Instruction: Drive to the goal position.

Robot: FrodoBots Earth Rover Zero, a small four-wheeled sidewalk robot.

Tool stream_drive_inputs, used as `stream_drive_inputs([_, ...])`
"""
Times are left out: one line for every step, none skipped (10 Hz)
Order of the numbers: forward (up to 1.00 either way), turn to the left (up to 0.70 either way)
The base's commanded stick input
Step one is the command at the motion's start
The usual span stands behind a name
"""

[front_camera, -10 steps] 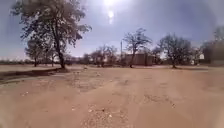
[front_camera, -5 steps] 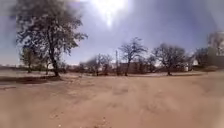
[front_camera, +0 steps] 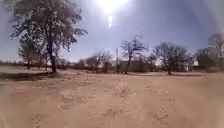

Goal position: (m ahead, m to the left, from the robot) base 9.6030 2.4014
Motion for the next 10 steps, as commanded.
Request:
stream_drive_inputs([1.00, 0.00])
stream_drive_inputs([1.00, 0.00])
stream_drive_inputs([1.00, 0.00])
stream_drive_inputs([1.00, 0.00])
stream_drive_inputs([1.00, 0.00])
stream_drive_inputs([1.00, 0.00])
stream_drive_inputs([1.00, 0.00])
stream_drive_inputs([1.00, 0.00])
stream_drive_inputs([1.00, 0.00])
stream_drive_inputs([1.00, 0.00])
